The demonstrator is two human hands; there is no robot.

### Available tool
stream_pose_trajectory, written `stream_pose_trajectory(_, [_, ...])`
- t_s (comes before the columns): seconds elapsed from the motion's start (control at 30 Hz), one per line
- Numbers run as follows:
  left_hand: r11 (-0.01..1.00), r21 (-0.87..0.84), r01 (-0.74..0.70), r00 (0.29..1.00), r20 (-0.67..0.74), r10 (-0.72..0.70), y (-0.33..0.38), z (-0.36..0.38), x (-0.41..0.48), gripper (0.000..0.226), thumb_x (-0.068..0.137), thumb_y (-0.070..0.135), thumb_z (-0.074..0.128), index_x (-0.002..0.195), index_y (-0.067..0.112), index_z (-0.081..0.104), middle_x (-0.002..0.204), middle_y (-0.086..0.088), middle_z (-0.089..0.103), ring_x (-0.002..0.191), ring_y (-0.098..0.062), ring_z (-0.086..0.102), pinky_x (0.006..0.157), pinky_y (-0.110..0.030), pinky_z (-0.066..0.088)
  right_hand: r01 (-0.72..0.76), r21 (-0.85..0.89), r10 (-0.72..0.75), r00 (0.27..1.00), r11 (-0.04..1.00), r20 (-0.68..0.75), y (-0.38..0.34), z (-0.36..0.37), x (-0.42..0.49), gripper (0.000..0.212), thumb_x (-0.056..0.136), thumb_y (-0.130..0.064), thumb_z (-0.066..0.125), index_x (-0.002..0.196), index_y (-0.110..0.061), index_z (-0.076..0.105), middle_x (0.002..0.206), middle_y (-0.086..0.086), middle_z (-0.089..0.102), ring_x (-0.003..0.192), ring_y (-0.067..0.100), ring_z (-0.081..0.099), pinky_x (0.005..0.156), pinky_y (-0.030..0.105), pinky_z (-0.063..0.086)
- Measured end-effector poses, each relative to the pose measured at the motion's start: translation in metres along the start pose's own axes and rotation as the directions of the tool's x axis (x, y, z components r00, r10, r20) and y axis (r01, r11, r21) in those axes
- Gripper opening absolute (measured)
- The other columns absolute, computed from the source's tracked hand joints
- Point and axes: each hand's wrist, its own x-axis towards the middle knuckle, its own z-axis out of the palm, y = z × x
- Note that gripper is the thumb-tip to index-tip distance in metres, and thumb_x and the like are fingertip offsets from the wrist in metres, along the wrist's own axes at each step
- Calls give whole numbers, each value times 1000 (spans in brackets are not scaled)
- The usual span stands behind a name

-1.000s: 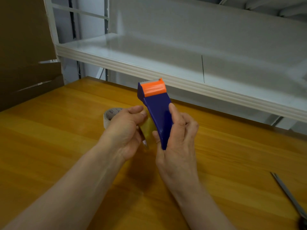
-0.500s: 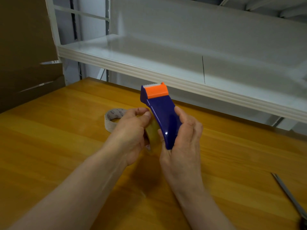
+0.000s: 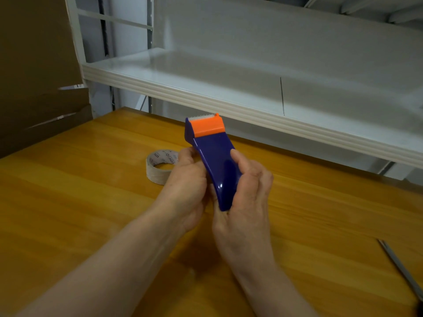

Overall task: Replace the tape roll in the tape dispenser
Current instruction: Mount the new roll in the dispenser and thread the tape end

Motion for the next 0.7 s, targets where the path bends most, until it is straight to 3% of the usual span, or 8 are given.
stream_pose_trajectory(0.13, [998,-68,11,997,72,-6,9,-3,0,33,100,17,54,133,16,56,94,-8,78,76,-16,78,60,-28,62,20,51,-19,1000,999,-21,-6,-2,0,77,89,-16,72,150,-29,26,146,9,33,122,-1,33,88,12,46])
stream_pose_trajectory(0.23, [995,-98,11,989,149,4,15,-5,-1,42,89,17,59,130,10,56,81,-4,77,66,-13,75,54,-25,60,42,142,-35,998,989,-48,-9,-4,0,69,90,-31,62,149,-29,28,143,-5,26,129,-4,33,93,14,48])
stream_pose_trajectory(0.3, [996,-90,-6,983,180,22,18,-8,-1,36,91,18,57,126,9,57,77,-3,76,63,-12,74,53,-24,60,63,149,-56,997,987,-50,-10,-6,0,69,90,-22,65,150,-28,29,142,-7,23,131,-6,31,95,17,49])
stream_pose_trajectory(0.4, [996,-58,-62,974,216,74,21,-14,1,35,88,22,59,121,11,59,81,-2,75,67,-13,72,62,-26,61,105,152,-109,994,983,17,-13,-13,0,89,75,3,70,151,-21,29,144,5,31,133,-1,31,96,10,42])
stream_pose_trajectory(0.47, [994,-28,-109,961,251,112,24,-18,3,37,88,20,59,124,9,57,86,-4,74,72,-15,71,64,-28,61,102,203,-120,990,974,78,-15,-19,2,94,68,5,68,150,-19,30,146,6,33,136,7,35,98,8,39])
stream_pose_trajectory(0.6, [967,117,-226,928,327,177,27,-22,0,41,90,16,59,131,12,55,92,-3,74,78,-18,71,68,-31,61,-80,458,45,995,885,87,-14,-38,12,78,71,-2,67,140,-27,40,141,-2,45,136,16,46,109,26,41])
stream_pose_trajectory(0.7, [788,424,-447,843,494,213,23,-20,-5,37,94,11,62,125,28,50,95,1,71,85,-15,71,73,-30,60,-128,589,151,989,798,10,-8,-52,19,59,78,-1,58,129,-29,51,130,-10,57,130,7,54,110,37,45])
